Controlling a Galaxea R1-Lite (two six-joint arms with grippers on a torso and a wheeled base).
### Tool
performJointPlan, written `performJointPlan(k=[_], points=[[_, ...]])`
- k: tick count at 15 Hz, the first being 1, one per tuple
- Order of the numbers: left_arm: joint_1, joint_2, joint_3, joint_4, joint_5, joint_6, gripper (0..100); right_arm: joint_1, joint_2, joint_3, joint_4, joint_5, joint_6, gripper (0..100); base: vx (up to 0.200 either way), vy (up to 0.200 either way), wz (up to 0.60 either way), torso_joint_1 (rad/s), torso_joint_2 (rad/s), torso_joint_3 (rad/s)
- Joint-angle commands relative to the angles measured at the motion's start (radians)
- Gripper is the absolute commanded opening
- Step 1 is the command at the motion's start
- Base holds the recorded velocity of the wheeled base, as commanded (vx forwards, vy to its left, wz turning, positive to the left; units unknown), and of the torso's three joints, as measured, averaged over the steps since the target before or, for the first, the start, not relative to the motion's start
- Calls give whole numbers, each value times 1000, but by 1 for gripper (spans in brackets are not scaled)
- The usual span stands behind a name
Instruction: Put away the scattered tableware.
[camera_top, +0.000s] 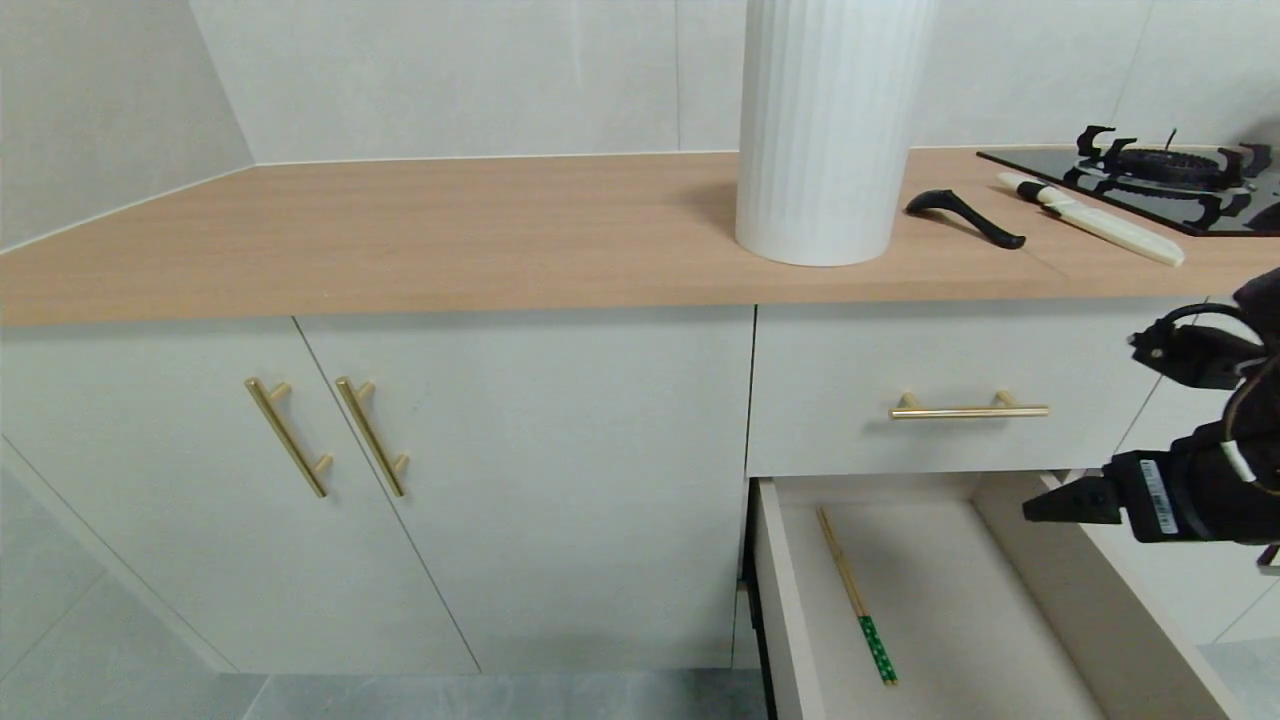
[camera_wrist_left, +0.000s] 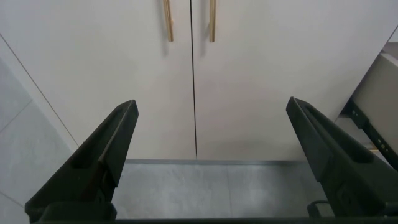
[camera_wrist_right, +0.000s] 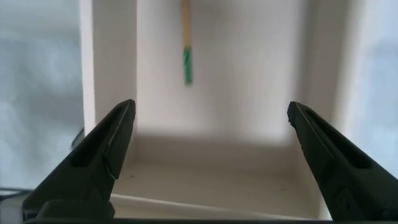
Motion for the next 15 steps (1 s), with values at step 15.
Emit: performJointPlan(k=[15], points=[[0, 0, 0, 0, 1, 0, 100, -25, -108, 29, -3, 0, -58, 100, 0, 0, 0, 107, -348, -245]])
